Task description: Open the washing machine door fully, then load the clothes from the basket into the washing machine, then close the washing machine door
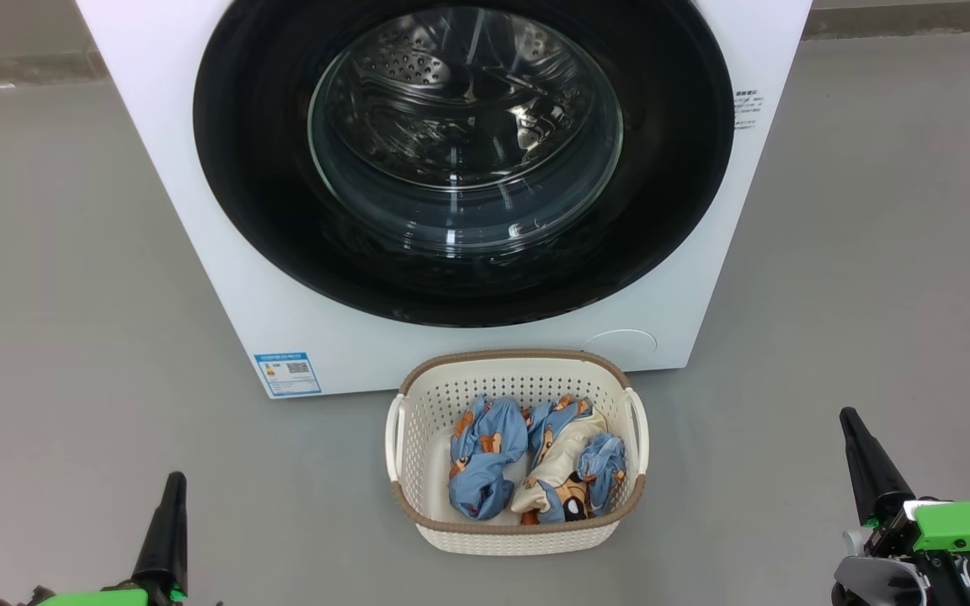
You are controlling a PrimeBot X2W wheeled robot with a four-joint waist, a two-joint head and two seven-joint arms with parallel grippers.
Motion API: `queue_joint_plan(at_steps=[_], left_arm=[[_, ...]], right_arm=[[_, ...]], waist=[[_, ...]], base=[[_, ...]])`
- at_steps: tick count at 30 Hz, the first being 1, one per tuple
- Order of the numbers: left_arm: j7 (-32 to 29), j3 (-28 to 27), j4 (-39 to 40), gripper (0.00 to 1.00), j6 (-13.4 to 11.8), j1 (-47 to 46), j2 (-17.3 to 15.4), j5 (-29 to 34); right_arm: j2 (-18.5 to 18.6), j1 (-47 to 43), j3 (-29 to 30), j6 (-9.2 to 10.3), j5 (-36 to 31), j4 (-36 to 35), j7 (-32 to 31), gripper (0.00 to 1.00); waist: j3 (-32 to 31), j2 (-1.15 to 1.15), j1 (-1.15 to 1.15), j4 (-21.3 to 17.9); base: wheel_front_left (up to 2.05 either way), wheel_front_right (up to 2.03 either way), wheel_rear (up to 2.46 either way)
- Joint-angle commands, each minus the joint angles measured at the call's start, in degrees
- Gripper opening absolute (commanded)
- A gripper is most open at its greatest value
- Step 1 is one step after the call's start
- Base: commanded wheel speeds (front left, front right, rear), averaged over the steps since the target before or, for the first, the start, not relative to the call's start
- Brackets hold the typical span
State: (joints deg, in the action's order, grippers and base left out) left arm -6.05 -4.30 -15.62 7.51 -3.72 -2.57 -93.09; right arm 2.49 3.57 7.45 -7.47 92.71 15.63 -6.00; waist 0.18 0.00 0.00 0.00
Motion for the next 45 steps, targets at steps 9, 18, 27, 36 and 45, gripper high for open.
queue_joint_plan(at_steps=[9, 18, 27, 36, 45], left_arm=[[-0.3, -2.0, 1.6, 0.00, 0.0, -2.5, -0.5, 0.8], [-0.3, -2.1, 1.6, 0.00, 0.0, -2.5, -0.5, 0.8], [-0.3, -2.1, 1.6, 0.00, 0.0, -2.5, -0.4, 0.8], [0.3, 0.2, -1.9, 1.00, 0.0, 1.7, 0.7, 0.1], [1.8, 1.1, -0.7, 1.00, 0.0, 1.7, 0.1, 1.5]], right_arm=[[0.5, 2.6, -1.0, -0.02, -0.5, -1.6, -0.4, 0.00], [0.5, 2.6, -1.0, -0.02, -0.5, -1.6, -0.4, 0.00], [0.5, 2.6, -1.0, -0.02, -0.5, -1.6, -0.4, 0.00], [-1.0, -1.7, -0.2, -0.01, -0.1, 2.4, 0.2, 1.00], [-0.5, -1.6, -1.2, -0.01, -1.4, 1.9, 1.7, 1.00]], waist=[[0.0, 0.00, 0.00, 0.0], [0.0, 0.00, 0.00, 0.0], [0.0, 0.00, 0.00, 0.0], [0.1, 0.00, 0.00, 0.0], [0.0, 0.00, 0.01, 0.2]], base=[[0.00, 0.00, 0.00], [0.00, 0.00, 0.00], [0.00, 0.00, 0.00], [0.00, 0.00, 0.00], [0.00, 0.00, 0.00]])
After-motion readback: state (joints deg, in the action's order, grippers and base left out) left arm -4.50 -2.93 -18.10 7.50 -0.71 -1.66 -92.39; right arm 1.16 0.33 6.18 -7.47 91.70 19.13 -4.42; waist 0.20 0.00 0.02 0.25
